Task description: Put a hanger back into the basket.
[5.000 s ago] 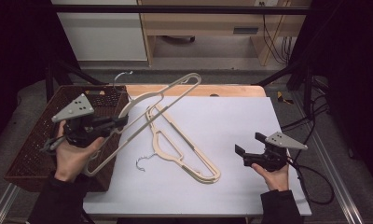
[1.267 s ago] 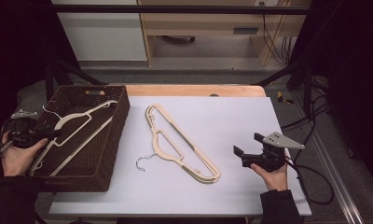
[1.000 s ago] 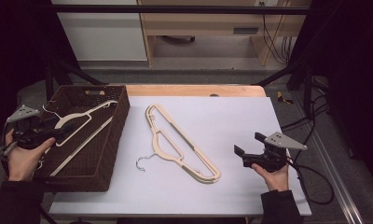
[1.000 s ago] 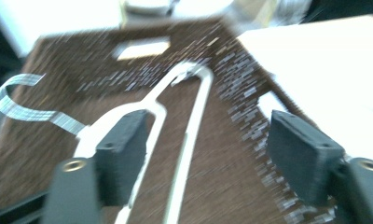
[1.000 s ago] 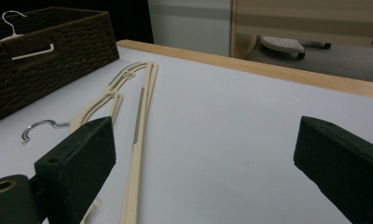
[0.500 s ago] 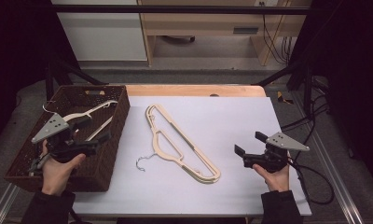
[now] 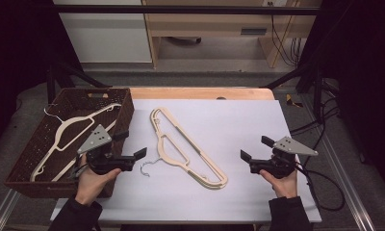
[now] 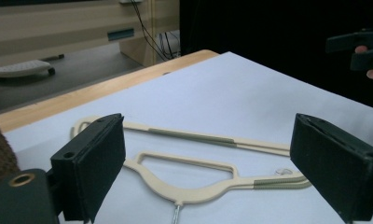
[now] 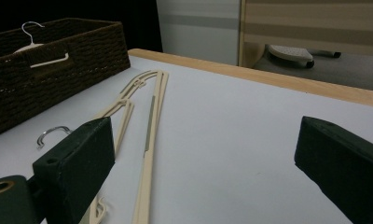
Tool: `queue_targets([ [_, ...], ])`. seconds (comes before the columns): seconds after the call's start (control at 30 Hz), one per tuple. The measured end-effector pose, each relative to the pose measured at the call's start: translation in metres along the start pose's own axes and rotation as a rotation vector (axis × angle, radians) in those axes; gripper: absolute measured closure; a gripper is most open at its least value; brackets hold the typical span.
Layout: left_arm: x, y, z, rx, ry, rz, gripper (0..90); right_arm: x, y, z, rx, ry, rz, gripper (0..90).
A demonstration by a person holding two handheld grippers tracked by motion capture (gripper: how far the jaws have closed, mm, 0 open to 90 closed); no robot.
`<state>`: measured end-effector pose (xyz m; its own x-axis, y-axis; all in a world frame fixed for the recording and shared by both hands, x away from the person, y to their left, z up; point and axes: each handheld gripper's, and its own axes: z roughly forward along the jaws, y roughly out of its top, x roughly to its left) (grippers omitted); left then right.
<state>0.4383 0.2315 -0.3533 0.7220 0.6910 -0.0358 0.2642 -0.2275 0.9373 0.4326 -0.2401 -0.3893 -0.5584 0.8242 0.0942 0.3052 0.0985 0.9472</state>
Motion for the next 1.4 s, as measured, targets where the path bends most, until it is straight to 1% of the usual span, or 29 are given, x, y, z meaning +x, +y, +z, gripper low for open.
queue_targets([
  [0.03, -0.001, -0.001, 0.004, 0.009, -0.001, 0.002, 10.1, 0.000, 0.000, 0.000, 0.001, 0.000, -0.001, 5.4],
  [0.07, -0.001, -0.001, 0.004, 0.009, -0.001, 0.002, 10.1, 0.000, 0.000, 0.000, 0.001, 0.000, -0.001, 5.4],
  [0.1, -0.002, -0.004, 0.011, 0.030, -0.009, -0.001, 10.1, 0.000, -0.001, 0.001, 0.004, -0.001, -0.004, 5.3],
  [0.17, -0.003, -0.005, 0.014, 0.039, -0.015, -0.003, 10.0, 0.001, -0.001, 0.001, 0.003, 0.002, -0.004, 5.5],
  [0.2, -0.004, -0.008, 0.021, 0.059, -0.016, 0.004, 10.0, 0.001, -0.001, 0.001, 0.003, 0.006, -0.007, 5.5],
  [0.23, -0.004, -0.008, 0.021, 0.059, -0.016, 0.004, 10.0, 0.001, -0.001, 0.001, 0.003, 0.006, -0.007, 5.5],
  [0.33, -0.004, -0.014, 0.032, 0.098, -0.013, -0.009, 10.7, 0.003, -0.001, 0.002, 0.005, 0.010, -0.006, 5.6],
  [0.37, -0.004, -0.014, 0.032, 0.098, -0.013, -0.009, 10.9, 0.003, -0.001, 0.002, 0.005, 0.012, -0.009, 5.6],
  [0.4, -0.004, -0.018, 0.037, 0.115, -0.015, -0.006, 11.1, 0.003, -0.001, 0.002, 0.007, 0.015, -0.012, 5.6],
  [0.43, -0.004, -0.018, 0.037, 0.115, -0.015, -0.006, 11.3, 0.004, -0.001, 0.002, 0.007, 0.017, -0.013, 5.6],
  [0.47, -0.005, -0.022, 0.042, 0.136, -0.014, -0.003, 11.5, 0.004, -0.001, 0.003, 0.007, 0.015, -0.011, 5.6],
  [0.53, -0.005, -0.026, 0.047, 0.162, -0.023, -0.006, 12.0, 0.005, -0.002, 0.004, 0.010, 0.016, -0.010, 5.6],
  [0.57, -0.005, -0.026, 0.047, 0.162, -0.023, -0.006, 12.1, 0.005, -0.002, 0.004, 0.010, 0.016, -0.010, 5.6],
  [0.67, -0.006, -0.031, 0.054, 0.196, -0.021, -0.007, 12.7, 0.006, -0.002, 0.004, 0.017, 0.020, -0.014, 5.6],
  [0.7, -0.006, -0.035, 0.059, 0.218, -0.016, -0.001, 13.1, 0.006, -0.001, 0.004, 0.016, 0.022, -0.015, 5.6],
  [0.8, -0.006, -0.041, 0.065, 0.245, -0.007, 0.008, 15.4, 0.006, -0.001, 0.004, 0.013, 0.021, -0.014, 5.6],
  [0.83, -0.006, -0.041, 0.065, 0.245, -0.007, 0.008, 16.0, 0.006, -0.001, 0.004, 0.013, 0.021, -0.014, 5.6],
  [0.87, -0.005, -0.046, 0.071, 0.275, 0.010, 0.024, 16.9, 0.006, -0.001, 0.004, 0.014, 0.024, -0.016, 5.7],
  [0.9, -0.004, -0.048, 0.074, 0.286, 0.022, 0.030, 17.6, 0.006, -0.001, 0.004, 0.014, 0.025, -0.017, 5.7],
  [0.93, -0.004, -0.048, 0.074, 0.286, 0.022, 0.030, 18.9, 0.006, -0.001, 0.004, 0.015, 0.023, -0.015, 5.7],
  [0.97, -0.002, -0.051, 0.077, 0.307, 0.034, 0.031, 18.9, 0.006, -0.001, 0.004, 0.015, 0.023, -0.015, 5.7],
  [1.0, 0.001, -0.055, 0.082, 0.339, 0.048, 0.029, 20.9, 0.006, -0.002, 0.005, 0.015, 0.023, -0.014, 5.7],
  [1.1, 0.004, -0.060, 0.085, 0.348, 0.058, 0.030, 27.0, 0.006, -0.002, 0.005, 0.016, 0.024, -0.015, 5.8],
  [1.13, 0.007, -0.063, 0.088, 0.368, 0.065, 0.029, 28.6, 0.007, -0.002, 0.006, 0.020, 0.024, -0.015, 5.8],
  [1.2, 0.010, -0.067, 0.091, 0.381, 0.071, 0.027, 31.9, 0.007, -0.003, 0.007, 0.021, 0.025, -0.017, 5.8],
  [1.23, 0.010, -0.067, 0.091, 0.381, 0.071, 0.027, 33.7, 0.007, -0.003, 0.007, 0.021, 0.025, -0.017, 5.8],
  [1.27, 0.012, -0.070, 0.093, 0.395, 0.084, 0.034, 36.1, 0.007, -0.003, 0.007, 0.025, 0.031, -0.020, 5.9],
  [1.37, 0.012, -0.072, 0.095, 0.404, 0.087, 0.035, 41.5, 0.007, -0.003, 0.007, 0.028, 0.031, -0.018, 5.9],
  [1.4, 0.011, -0.074, 0.098, 0.419, 0.086, 0.045, 43.4, 0.008, -0.003, 0.008, 0.028, 0.028, -0.015, 5.9],
])
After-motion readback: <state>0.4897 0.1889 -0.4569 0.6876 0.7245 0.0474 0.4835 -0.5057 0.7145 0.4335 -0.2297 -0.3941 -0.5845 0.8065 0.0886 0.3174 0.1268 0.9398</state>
